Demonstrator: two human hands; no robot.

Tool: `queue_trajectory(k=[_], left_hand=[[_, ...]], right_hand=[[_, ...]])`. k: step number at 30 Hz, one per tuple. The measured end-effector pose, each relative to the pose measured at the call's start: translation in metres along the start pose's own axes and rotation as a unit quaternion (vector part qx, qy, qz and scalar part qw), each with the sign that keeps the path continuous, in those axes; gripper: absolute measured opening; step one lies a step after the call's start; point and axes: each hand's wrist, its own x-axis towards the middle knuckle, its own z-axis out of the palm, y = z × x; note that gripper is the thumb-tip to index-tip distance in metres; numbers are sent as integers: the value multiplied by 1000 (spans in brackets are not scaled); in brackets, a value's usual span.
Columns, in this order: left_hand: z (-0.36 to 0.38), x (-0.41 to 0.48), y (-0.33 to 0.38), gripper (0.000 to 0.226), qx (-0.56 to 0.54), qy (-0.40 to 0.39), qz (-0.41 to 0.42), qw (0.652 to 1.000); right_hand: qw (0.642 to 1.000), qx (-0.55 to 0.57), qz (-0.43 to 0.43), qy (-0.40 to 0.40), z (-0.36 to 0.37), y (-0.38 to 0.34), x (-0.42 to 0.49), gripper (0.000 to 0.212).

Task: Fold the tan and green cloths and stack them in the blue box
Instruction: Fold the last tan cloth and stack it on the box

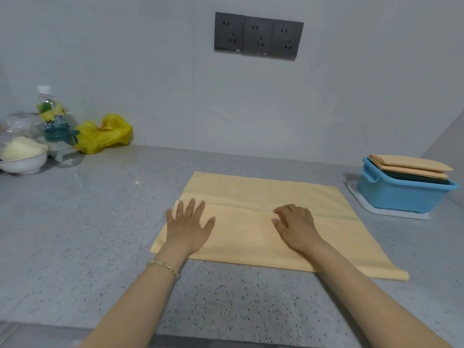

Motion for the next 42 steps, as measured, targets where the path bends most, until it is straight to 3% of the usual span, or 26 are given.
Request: queue_trajectory(k=[5, 14, 19, 22, 24, 27, 31, 34, 36, 38, 40, 42], left_hand=[[0, 0, -1, 65, -1, 6, 2, 1000], [2, 2, 2, 61, -15, 15, 15, 1000], [1, 0, 3, 61, -6, 6, 13, 1000], [-5, 3, 4, 63, -2, -12, 15, 1000], [-12, 14, 11, 61, -6, 23, 26, 999], [-25, 44, 29, 58, -43, 85, 61, 994], [-28, 103, 58, 60, -6, 12, 143, 990], [-19, 141, 65, 62, 20, -36, 158, 987], [-13, 156, 63, 65, 18, -51, 143, 988], [-9, 170, 62, 67, 13, -12, 143, 990], [-11, 178, 62, 59, -13, 37, 151, 988], [-16, 181, 62, 44, -23, 45, 174, 983]], right_hand=[[997, 71, 9, -3, -10, 8, 20, 6], [989, 144, -5, -32, -15, 19, 26, 9], [987, 159, -14, 20, -7, 20, 22, 5], [985, 170, -25, 35, -7, 31, 24, 15], [983, 172, -22, 58, -15, 43, 31, 22], [989, 134, -5, 62, -29, 62, 52, 36], [999, 36, 28, -10, -41, 90, 90, 52], [997, -36, 46, -56, -43, 105, 113, 60], [996, -20, 55, -71, -41, 111, 122, 66], [995, 18, 73, -61, -38, 119, 131, 71], [996, -5, 71, -55, -40, 125, 139, 66], [997, -37, 41, -54, -44, 128, 144, 43]])
